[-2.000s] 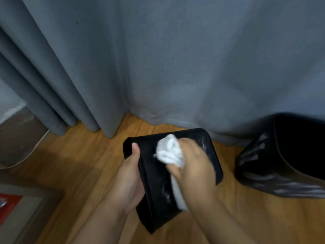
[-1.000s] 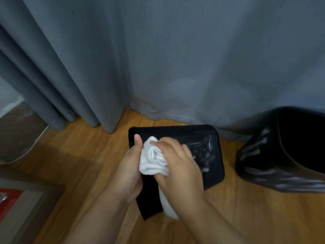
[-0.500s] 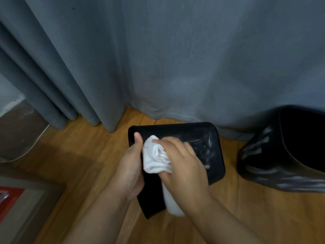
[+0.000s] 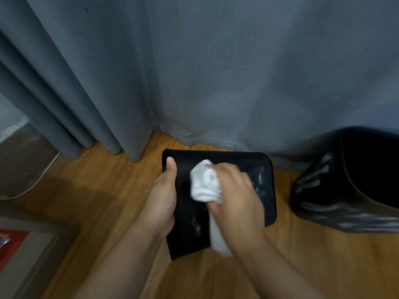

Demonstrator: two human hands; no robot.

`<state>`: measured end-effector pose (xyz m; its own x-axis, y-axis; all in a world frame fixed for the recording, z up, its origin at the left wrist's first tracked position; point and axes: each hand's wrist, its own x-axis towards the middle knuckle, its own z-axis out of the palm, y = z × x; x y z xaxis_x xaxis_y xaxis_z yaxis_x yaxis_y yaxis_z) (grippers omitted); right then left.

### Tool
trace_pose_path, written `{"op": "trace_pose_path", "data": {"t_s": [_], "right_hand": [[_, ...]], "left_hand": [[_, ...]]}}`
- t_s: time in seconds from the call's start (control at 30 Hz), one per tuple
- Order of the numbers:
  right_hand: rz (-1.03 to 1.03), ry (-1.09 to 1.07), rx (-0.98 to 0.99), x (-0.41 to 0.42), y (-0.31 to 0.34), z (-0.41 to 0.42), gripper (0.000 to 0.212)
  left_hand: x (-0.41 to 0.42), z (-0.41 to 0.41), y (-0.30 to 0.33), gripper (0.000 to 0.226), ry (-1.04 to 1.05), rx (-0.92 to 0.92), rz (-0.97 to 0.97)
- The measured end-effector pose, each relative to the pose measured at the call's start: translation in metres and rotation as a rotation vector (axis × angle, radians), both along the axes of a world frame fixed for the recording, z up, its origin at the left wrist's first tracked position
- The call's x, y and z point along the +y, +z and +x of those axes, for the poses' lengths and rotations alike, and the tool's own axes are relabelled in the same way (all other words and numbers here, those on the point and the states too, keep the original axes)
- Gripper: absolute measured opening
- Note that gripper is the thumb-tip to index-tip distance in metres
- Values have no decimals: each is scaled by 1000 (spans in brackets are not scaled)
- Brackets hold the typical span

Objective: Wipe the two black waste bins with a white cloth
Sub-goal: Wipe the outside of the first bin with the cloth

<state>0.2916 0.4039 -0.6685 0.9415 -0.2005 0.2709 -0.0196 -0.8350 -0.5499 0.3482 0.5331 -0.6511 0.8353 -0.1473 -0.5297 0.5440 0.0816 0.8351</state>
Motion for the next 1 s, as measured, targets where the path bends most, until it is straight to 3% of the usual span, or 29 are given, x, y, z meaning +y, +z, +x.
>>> {"op": "trace_pose_path", "data": {"t_s": [0.17, 0.23, 0.37, 0.43, 0.57, 0.67, 0.73, 0.87, 0.93, 1.0], "right_hand": [[214, -340, 79, -47, -15, 9, 21], [172, -297, 34, -27, -8, 14, 31], [101, 10, -29, 18, 6, 11, 40], [59, -3, -31, 6, 3, 12, 42], [178, -272, 58, -63, -23, 12, 27], [156, -474, 116, -80, -27, 10, 21], [165, -437, 73, -58, -20, 15, 24], [223, -72, 32, -23, -16, 18, 32], [232, -96, 26, -44, -21, 16, 21], [160, -257, 58, -76, -28, 8, 21]], "left_hand": [[-3, 0, 2, 60, 35, -55, 53], [-7, 5, 1, 59, 52, -61, 100], [-10, 11, -4, 60, 44, -95, 205], [-9, 12, -7, 63, 37, -102, 221], [-9, 12, -9, 60, 55, -90, 178], [-12, 12, -9, 62, 68, -134, 199], [-13, 15, -10, 51, 91, -157, 235], [-12, 14, -9, 51, 103, -163, 283], [-10, 12, -9, 53, 102, -153, 258], [-10, 10, -9, 52, 99, -154, 232]]}}
